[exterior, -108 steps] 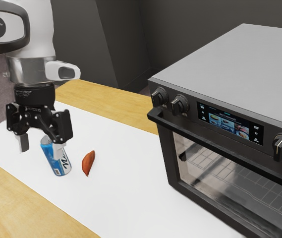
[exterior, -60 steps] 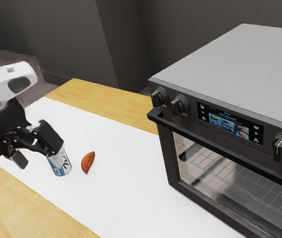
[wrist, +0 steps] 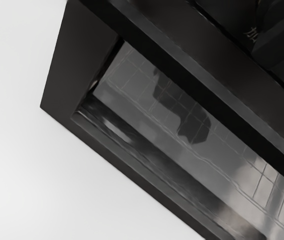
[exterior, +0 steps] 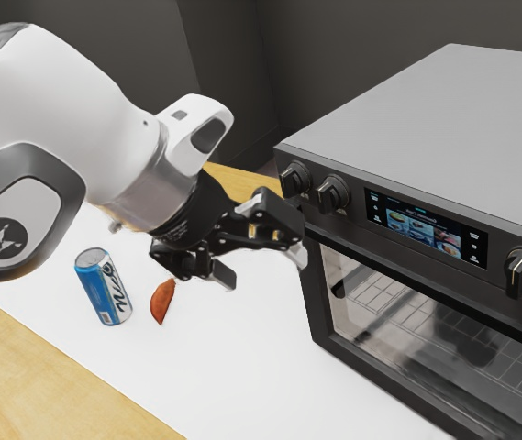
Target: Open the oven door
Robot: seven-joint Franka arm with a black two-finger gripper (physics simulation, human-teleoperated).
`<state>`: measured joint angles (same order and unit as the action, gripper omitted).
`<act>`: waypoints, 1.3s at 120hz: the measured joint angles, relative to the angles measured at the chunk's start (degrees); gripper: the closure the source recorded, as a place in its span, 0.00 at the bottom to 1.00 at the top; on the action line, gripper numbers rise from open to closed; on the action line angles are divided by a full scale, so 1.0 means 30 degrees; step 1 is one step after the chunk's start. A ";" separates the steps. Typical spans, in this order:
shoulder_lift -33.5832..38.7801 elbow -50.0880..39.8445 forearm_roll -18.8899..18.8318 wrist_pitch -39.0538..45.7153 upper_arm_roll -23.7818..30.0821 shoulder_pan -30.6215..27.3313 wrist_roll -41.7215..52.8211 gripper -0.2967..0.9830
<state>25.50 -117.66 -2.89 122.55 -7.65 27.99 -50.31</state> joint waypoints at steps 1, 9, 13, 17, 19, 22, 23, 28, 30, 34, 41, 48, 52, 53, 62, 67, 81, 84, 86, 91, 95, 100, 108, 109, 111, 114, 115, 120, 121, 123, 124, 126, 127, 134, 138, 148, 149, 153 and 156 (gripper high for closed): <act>-0.0052 0.0018 -0.0040 0.0081 0.0000 0.0019 -0.0127 0.23; -0.0353 0.0086 -0.0275 0.0687 0.0002 0.0112 -0.1087 0.23; -0.0347 0.0059 -0.0354 0.0934 0.0014 0.0216 -0.1560 0.23; -0.0217 0.0004 -0.0423 0.1145 0.0023 0.0379 -0.2048 0.23; -0.0130 -0.0033 -0.0451 0.1238 0.0026 0.0427 -0.2284 0.23; -0.0005 -0.0089 -0.0487 0.1364 0.0028 0.0459 -0.2625 0.23; 0.0028 -0.0104 -0.0497 0.1402 0.0029 0.0463 -0.2735 0.23; 0.0074 -0.0151 -0.0535 0.1574 0.0030 0.0451 -0.3267 0.23; 0.0056 -0.0162 -0.0545 0.1633 0.0031 0.0445 -0.3469 0.23; 0.0025 -0.0176 -0.0562 0.1738 0.0031 0.0436 -0.3858 0.23; -0.0081 -0.0187 -0.0521 0.2000 0.0033 0.0430 -0.4599 0.23; -0.0304 -0.0190 -0.0451 0.2351 0.0080 0.0522 -0.5597 0.23; -0.0479 -0.0192 -0.0452 0.2582 0.0125 0.0608 -0.6237 0.23; -0.0509 -0.0204 -0.0453 0.2634 0.0133 0.0628 -0.6391 0.23; -0.0412 -0.0849 -0.0432 0.3109 0.0175 0.0706 -0.7704 0.23; -0.0073 -0.1403 -0.0408 0.3445 0.0180 0.0698 -0.8382 0.23; 0.0186 -0.1749 -0.0447 0.4151 0.0178 0.0618 -1.0260 0.23; 0.0142 -0.1726 -0.0457 0.4279 0.0178 0.0604 -1.0628 0.23; 0.0091 -0.1723 -0.0444 0.4385 0.0178 0.0596 -1.0874 0.23; -0.0050 -0.1715 -0.0443 0.4663 0.0178 0.0591 -1.1523 0.23; -0.0167 -0.1712 -0.0444 0.4879 0.0178 0.0589 -1.2022 0.23; -0.0363 -0.1707 -0.0446 0.5143 0.0178 0.0580 -1.2610 0.23; -0.0632 -0.1693 -0.0495 0.5524 0.0178 0.0590 -1.3471 0.23; -0.0668 -0.1692 -0.0501 0.5567 0.0178 0.0596 -1.3572 0.23; -0.0750 -0.1690 -0.0514 0.5654 0.0178 0.0605 -1.3770 0.23; -0.0861 -0.1689 -0.0533 0.5782 0.0178 0.0615 -1.4056 0.23; -0.0890 -0.1689 -0.0538 0.5824 0.0178 0.0618 -1.4149 0.23; -0.0981 -0.1689 -0.0561 0.6015 0.0178 0.0611 -1.4591 0.23; -0.0989 -0.1689 -0.0565 0.6050 0.0178 0.0606 -1.4676 0.23; -0.1001 -0.1688 -0.0571 0.6114 0.0178 0.0597 -1.4842 0.23; -0.1006 -0.1688 -0.0574 0.6144 0.0178 0.0593 -1.4923 0.23; -0.1014 -0.1688 -0.0580 0.6201 0.0178 0.0584 -1.5082 0.23; -0.1017 -0.1688 -0.0582 0.6228 0.0178 0.0578 -1.5160 0.23; -0.1039 -0.1688 -0.0596 0.6388 0.0178 0.0555 -1.5675 0.23; -0.1051 -0.1687 -0.0601 0.6461 0.0178 0.0539 -1.5946 0.23; -0.1168 -0.1687 -0.0609 0.6611 0.0178 0.0504 -1.6551 0.23; -0.1183 -0.1683 -0.0610 0.6626 0.0178 0.0506 -1.6607 0.23; -0.1234 -0.1685 -0.0610 0.6700 0.0178 0.0510 -1.6824 0.23; -0.1270 -0.1686 -0.0606 0.6750 0.0178 0.0508 -1.6979 0.23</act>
<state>21.69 -122.72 -4.71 142.80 -7.12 29.51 -101.25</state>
